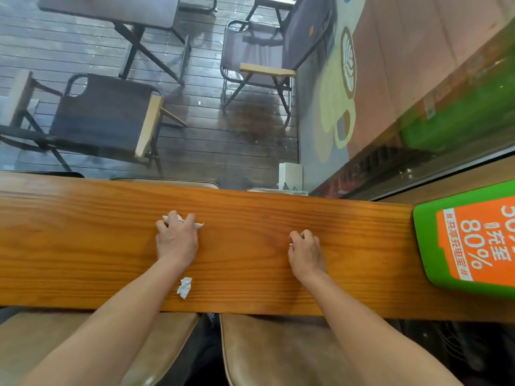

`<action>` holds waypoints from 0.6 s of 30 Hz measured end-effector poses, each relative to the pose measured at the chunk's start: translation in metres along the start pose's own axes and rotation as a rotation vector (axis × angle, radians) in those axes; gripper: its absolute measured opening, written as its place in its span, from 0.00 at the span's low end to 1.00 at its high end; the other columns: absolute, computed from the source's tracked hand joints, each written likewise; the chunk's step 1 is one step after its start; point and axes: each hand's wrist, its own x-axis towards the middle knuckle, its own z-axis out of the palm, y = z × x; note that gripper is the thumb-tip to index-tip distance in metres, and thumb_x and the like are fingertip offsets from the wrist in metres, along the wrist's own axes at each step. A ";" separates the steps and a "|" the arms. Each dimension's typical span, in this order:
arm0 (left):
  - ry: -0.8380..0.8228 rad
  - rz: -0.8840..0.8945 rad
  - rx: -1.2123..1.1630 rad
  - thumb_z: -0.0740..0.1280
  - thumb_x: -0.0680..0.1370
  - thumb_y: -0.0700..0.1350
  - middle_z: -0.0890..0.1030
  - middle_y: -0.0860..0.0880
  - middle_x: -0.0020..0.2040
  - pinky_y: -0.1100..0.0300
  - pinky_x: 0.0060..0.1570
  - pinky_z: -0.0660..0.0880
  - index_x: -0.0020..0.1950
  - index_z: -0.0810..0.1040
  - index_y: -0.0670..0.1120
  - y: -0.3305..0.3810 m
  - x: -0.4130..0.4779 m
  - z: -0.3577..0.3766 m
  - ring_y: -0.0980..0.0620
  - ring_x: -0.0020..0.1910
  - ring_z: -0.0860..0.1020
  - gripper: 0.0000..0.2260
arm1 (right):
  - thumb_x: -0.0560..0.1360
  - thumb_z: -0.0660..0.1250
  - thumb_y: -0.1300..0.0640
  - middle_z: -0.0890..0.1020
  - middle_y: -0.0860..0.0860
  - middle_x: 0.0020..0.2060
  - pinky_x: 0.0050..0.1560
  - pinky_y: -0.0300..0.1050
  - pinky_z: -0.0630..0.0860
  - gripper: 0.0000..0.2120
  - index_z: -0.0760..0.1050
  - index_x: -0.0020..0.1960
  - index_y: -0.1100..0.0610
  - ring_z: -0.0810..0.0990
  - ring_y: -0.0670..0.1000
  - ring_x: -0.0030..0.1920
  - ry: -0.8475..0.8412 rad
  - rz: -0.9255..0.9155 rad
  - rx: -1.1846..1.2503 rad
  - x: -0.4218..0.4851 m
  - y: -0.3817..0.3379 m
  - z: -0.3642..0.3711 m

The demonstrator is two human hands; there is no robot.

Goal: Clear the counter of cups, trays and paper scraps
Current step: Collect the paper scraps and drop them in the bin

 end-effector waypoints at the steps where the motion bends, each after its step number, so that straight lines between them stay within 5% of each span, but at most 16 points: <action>1: 0.016 0.009 0.012 0.60 0.83 0.46 0.66 0.39 0.72 0.46 0.59 0.74 0.67 0.74 0.49 -0.001 0.000 0.001 0.36 0.64 0.68 0.13 | 0.81 0.60 0.61 0.75 0.53 0.51 0.48 0.48 0.76 0.06 0.75 0.53 0.55 0.73 0.55 0.52 -0.009 -0.008 0.004 0.000 -0.001 0.001; 10: -0.092 0.146 -0.166 0.61 0.83 0.42 0.73 0.40 0.56 0.50 0.51 0.75 0.55 0.74 0.39 -0.014 -0.006 0.005 0.43 0.49 0.74 0.07 | 0.81 0.56 0.65 0.73 0.52 0.50 0.42 0.45 0.74 0.10 0.77 0.53 0.61 0.74 0.53 0.46 -0.059 -0.065 0.056 -0.004 -0.011 0.001; 13: -0.124 0.182 -0.165 0.61 0.81 0.38 0.74 0.42 0.51 0.51 0.45 0.75 0.52 0.72 0.42 -0.019 -0.015 0.002 0.43 0.45 0.75 0.02 | 0.80 0.54 0.67 0.74 0.53 0.50 0.47 0.48 0.76 0.14 0.76 0.58 0.61 0.73 0.53 0.47 -0.110 -0.059 0.074 -0.007 -0.008 -0.007; 18: -0.218 0.237 -0.067 0.60 0.76 0.30 0.74 0.45 0.53 0.51 0.50 0.77 0.58 0.73 0.48 -0.031 -0.032 -0.005 0.44 0.50 0.75 0.17 | 0.77 0.55 0.71 0.70 0.53 0.51 0.46 0.47 0.73 0.17 0.75 0.60 0.59 0.72 0.54 0.48 -0.159 -0.037 0.070 -0.022 -0.002 -0.025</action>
